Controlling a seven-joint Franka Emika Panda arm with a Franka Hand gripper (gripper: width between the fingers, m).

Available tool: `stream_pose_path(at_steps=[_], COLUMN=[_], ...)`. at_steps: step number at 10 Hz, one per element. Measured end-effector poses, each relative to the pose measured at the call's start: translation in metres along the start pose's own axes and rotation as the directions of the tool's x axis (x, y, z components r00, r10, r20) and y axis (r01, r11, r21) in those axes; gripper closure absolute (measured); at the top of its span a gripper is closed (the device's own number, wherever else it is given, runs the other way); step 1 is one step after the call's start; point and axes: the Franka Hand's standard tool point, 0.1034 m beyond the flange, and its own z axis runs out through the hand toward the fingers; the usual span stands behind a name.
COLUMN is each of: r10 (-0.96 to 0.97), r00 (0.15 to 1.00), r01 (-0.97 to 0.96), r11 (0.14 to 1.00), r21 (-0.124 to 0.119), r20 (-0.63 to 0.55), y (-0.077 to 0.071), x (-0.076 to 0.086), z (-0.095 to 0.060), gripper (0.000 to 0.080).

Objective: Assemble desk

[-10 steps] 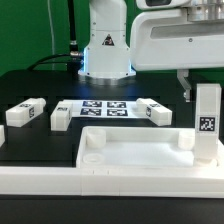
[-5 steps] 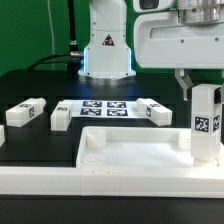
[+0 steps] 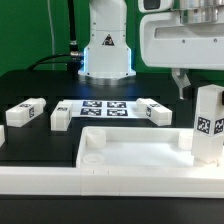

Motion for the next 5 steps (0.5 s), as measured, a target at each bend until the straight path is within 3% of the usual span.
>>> stream_pose_path(at_steps=[1,2,5], r10=[-0.028,-0.127,-0.367], r00=[1.000,0.992,0.930], r01=[0.028,0.127,0.367], r11=[1.000,0.992,0.930], r21=[-0.001,-0.001,0.000], r20=[-0.002,-0.001,-0.001], y=[-0.0011,-0.0027,-0.0070], x=[-0.0006,-0.0029,-0.0090], z=[-0.0005,-0.0005,0.0002], gripper=[0.0213,0.0163,0.0154])
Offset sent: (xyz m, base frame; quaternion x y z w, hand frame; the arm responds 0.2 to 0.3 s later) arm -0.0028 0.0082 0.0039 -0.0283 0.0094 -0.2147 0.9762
